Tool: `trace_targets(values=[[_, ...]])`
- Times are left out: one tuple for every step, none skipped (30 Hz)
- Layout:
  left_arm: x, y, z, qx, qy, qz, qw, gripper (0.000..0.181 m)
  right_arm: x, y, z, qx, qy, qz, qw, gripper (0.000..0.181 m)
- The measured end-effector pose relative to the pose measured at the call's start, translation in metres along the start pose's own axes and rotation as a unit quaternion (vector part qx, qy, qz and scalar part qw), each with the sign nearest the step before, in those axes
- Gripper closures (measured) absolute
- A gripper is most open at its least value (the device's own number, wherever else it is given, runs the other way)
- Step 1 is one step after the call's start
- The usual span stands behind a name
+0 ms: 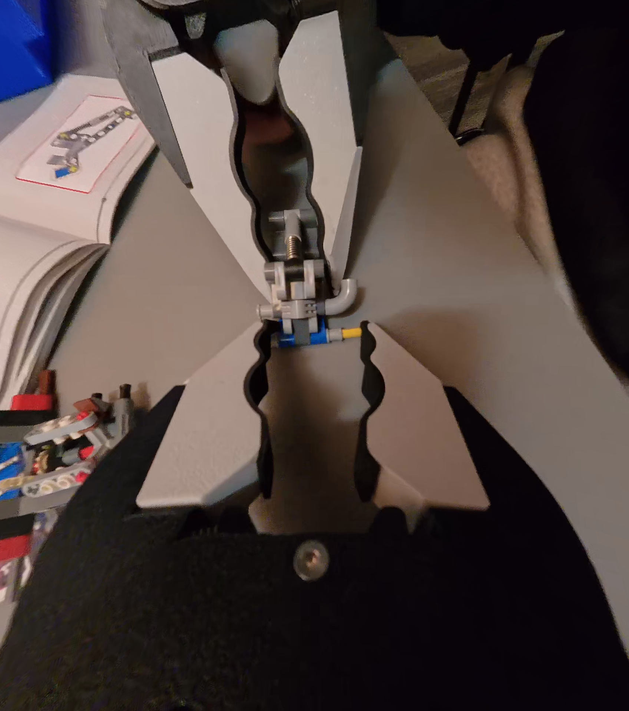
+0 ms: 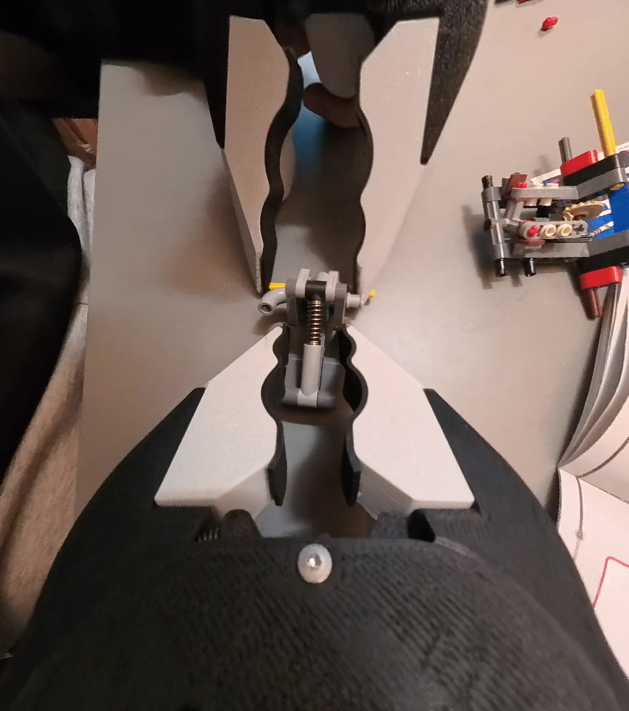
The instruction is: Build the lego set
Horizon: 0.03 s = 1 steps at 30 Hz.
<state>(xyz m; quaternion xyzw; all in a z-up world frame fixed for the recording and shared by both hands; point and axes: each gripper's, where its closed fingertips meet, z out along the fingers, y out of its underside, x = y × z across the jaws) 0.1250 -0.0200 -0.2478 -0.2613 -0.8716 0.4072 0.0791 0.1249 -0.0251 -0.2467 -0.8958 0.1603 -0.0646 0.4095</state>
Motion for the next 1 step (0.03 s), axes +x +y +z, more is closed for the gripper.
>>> trace_targets(values=[[0.0004,0.0004,0.0005,-0.002,0.009,-0.008,1.0,0.138,0.0002,-0.0001,0.0001,0.0,0.0,0.001,1.0,0.157]])
